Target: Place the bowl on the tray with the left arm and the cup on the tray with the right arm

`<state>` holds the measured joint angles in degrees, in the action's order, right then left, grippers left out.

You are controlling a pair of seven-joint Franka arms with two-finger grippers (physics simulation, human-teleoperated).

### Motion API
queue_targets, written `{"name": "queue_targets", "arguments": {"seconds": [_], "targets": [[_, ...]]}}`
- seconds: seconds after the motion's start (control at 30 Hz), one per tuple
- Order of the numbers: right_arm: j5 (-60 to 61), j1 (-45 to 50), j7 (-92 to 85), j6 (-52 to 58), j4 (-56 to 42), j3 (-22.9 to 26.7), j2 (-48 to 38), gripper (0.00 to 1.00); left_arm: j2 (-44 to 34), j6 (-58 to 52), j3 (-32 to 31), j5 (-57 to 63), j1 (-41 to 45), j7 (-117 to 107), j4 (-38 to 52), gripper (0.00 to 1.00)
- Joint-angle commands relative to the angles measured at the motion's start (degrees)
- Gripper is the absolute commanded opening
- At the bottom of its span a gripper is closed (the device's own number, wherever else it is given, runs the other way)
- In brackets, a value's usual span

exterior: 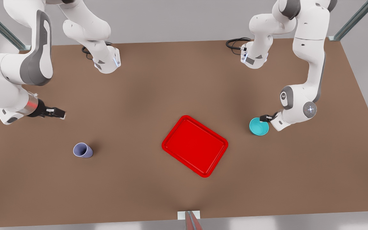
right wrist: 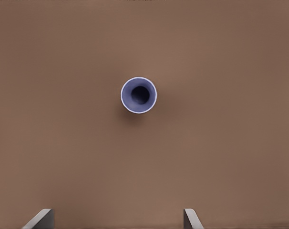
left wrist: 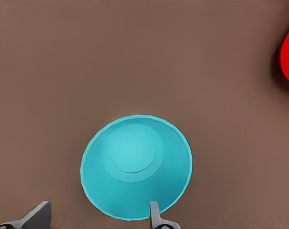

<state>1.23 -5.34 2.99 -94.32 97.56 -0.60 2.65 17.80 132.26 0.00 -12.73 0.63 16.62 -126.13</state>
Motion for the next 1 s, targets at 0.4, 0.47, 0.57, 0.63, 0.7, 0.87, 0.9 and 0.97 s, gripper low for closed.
{"name": "queue_targets", "arguments": {"seconds": [0.4, 0.47, 0.57, 0.63, 0.7, 0.87, 0.9, 0.97], "targets": [[0.00, 1.91, 0.00, 0.02, 0.00, -0.01, -0.01, 1.00, 6.54, 2.21, 0.00, -3.89, 0.08, 0.08, 1.14, 0.29], [0.00, 2.00, 0.00, 0.02, 0.00, -0.01, 0.08, 1.00, 6.72, 2.38, 0.00, -3.80, 0.08, -0.01, 1.14, 0.23], [0.00, 2.00, 0.00, 0.02, 0.00, -0.10, 0.08, 1.00, 7.33, 1.86, 0.00, -3.89, 0.16, -0.10, 2.38, 0.21], [0.00, 2.00, 0.00, 0.02, 0.00, -0.01, 0.08, 1.00, 7.42, 1.86, 0.00, -3.88, 0.16, -0.19, 2.55, 0.21], [0.00, 2.00, 0.00, -0.07, 0.00, -0.01, 0.08, 1.00, 7.51, 1.77, -0.09, -3.97, 0.16, -1.15, 2.73, 0.21], [-0.09, 2.00, 0.00, -0.07, -0.09, -0.01, 0.08, 1.00, 7.51, -7.10, -0.09, -4.24, 0.51, -5.28, 8.96, 0.21], [0.00, 1.91, 0.00, -0.07, 0.00, -0.01, 0.08, 1.00, 7.60, -9.83, -0.09, -4.85, 1.30, -7.30, 10.81, 0.21], [0.00, 1.91, 0.00, -0.07, -0.09, -0.01, 0.08, 1.00, 7.60, -14.75, -0.18, -6.17, 4.55, -14.68, 15.38, 0.21]]}}
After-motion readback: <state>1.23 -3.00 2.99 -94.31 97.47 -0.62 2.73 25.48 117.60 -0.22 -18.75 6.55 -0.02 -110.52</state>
